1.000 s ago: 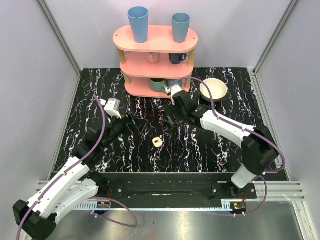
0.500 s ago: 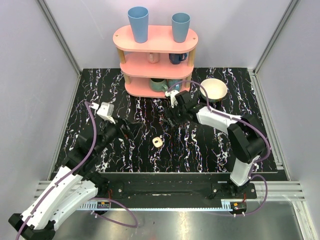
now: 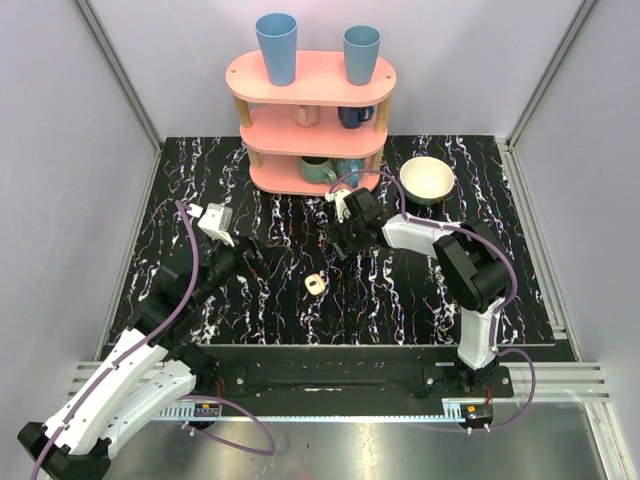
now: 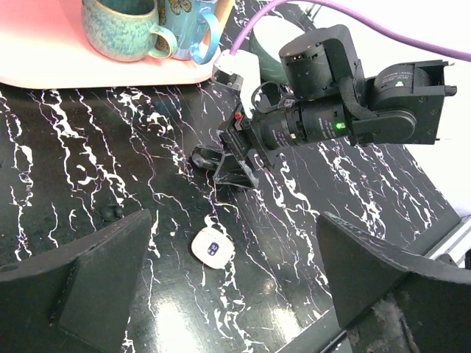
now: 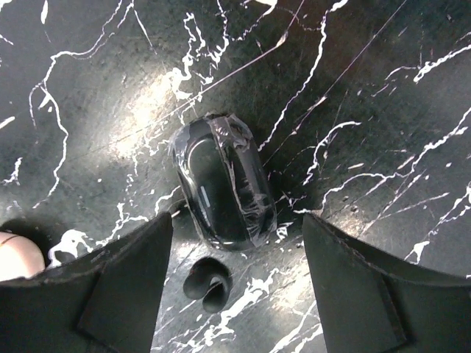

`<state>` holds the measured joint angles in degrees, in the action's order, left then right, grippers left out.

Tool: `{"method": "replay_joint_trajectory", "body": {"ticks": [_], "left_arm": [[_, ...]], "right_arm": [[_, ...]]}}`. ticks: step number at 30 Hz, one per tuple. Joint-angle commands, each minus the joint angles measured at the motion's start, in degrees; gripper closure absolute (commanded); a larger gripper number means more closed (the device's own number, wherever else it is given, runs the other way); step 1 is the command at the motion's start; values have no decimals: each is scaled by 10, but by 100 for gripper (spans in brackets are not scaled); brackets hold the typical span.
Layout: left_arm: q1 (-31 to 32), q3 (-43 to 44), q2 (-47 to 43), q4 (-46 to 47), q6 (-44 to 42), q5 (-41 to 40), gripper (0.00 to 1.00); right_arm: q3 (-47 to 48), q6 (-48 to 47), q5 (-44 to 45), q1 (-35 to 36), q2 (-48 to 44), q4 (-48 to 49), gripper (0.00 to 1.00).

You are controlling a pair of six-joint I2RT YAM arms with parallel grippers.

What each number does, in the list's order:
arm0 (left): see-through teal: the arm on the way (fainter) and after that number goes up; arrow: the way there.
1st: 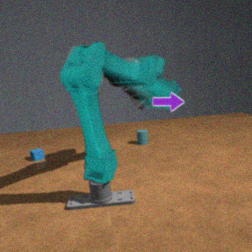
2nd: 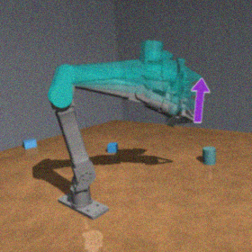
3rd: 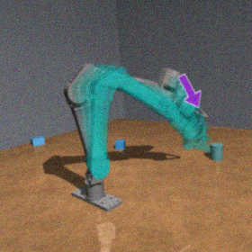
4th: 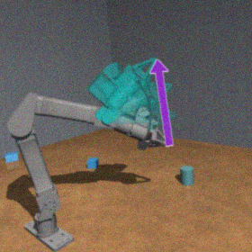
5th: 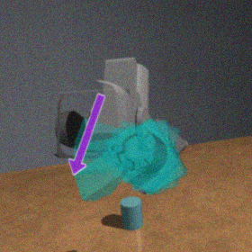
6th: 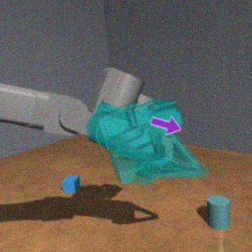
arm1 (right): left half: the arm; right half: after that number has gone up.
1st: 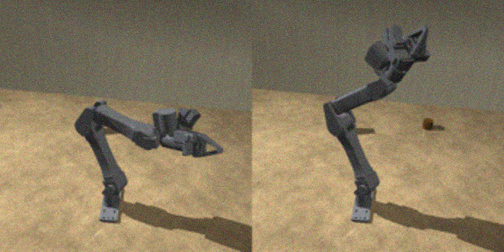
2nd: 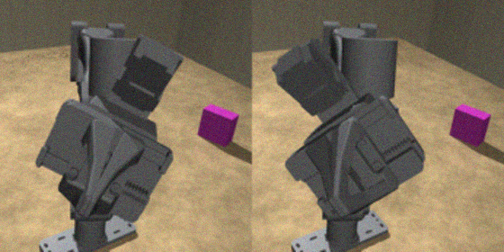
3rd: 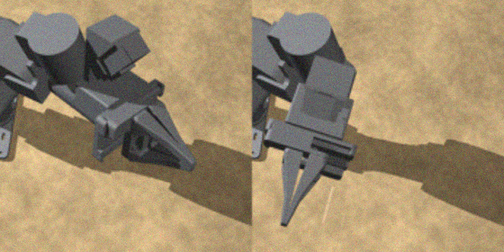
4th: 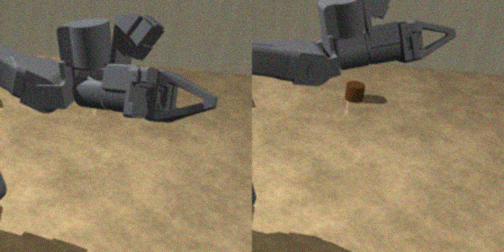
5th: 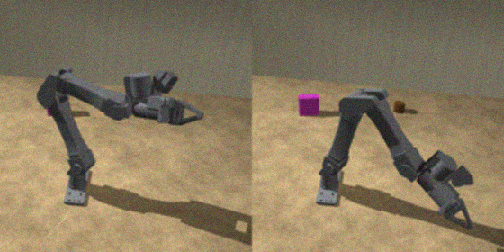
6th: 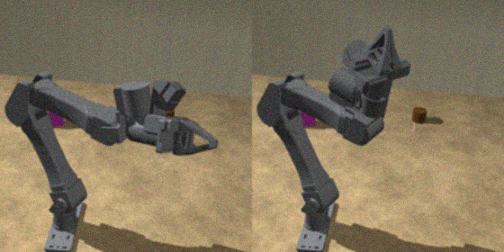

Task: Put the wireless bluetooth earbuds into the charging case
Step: Pick up the charging case from the center of the board, then pass from the right arm to the left

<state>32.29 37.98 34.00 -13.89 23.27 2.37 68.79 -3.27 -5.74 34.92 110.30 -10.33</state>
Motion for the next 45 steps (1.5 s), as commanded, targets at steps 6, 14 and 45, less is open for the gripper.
{"method": "replay_joint_trajectory", "body": {"ticks": [6, 14, 45], "left_arm": [[-2, 3, 5, 37, -4, 9, 1], [-2, 6, 14, 38, -4, 15, 1], [-2, 20, -60, 88, 60, -85, 1]], "right_arm": [[24, -38, -8, -1, 15, 8, 28], [24, -26, -33, -1, 25, 14, 46], [-31, -151, 54, 194, -446, -6, 91]]}}
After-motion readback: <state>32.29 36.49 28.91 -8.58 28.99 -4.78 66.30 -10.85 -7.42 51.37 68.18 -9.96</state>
